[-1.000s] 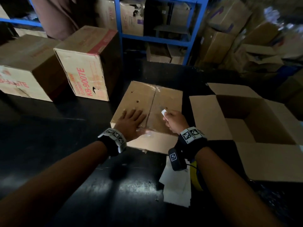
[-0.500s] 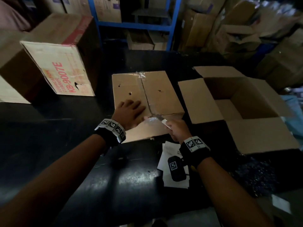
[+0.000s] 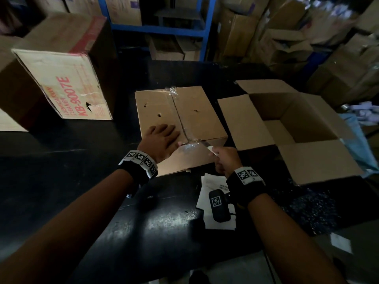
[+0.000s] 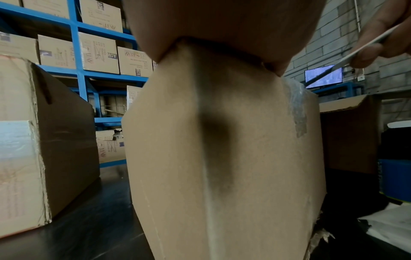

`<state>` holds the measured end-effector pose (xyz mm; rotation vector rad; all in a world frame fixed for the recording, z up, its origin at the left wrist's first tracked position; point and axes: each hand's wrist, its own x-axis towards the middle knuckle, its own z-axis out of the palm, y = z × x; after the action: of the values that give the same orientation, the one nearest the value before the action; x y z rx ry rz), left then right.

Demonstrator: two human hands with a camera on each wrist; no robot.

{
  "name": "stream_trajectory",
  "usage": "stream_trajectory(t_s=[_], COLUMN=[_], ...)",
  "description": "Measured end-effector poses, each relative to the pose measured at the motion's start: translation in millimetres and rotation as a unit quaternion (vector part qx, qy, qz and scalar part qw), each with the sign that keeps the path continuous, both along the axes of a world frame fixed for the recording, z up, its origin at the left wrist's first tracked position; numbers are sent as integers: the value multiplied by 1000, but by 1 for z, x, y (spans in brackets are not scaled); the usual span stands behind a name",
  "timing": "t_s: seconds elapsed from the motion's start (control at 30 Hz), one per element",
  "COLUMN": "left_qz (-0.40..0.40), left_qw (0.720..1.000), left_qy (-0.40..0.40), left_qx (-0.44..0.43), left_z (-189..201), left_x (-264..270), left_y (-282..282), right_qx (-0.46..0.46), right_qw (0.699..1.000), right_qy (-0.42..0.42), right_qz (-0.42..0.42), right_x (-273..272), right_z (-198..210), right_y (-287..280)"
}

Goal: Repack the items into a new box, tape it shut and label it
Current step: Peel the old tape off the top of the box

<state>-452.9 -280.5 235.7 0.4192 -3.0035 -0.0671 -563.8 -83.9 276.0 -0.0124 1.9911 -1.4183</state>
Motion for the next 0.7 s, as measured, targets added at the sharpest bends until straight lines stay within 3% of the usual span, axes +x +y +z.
stream_trajectory(t_s=[0.7], left_qz=[-14], left_qw=[1000], left_qy=[-25], left_qx=[3], left_z=[0], left_x=[5], left_y=[-4], right_qx=[28], right_qw=[999], right_qy=[18], right_qz=[28], right_x=[24], right_z=[0], right_y=[-32])
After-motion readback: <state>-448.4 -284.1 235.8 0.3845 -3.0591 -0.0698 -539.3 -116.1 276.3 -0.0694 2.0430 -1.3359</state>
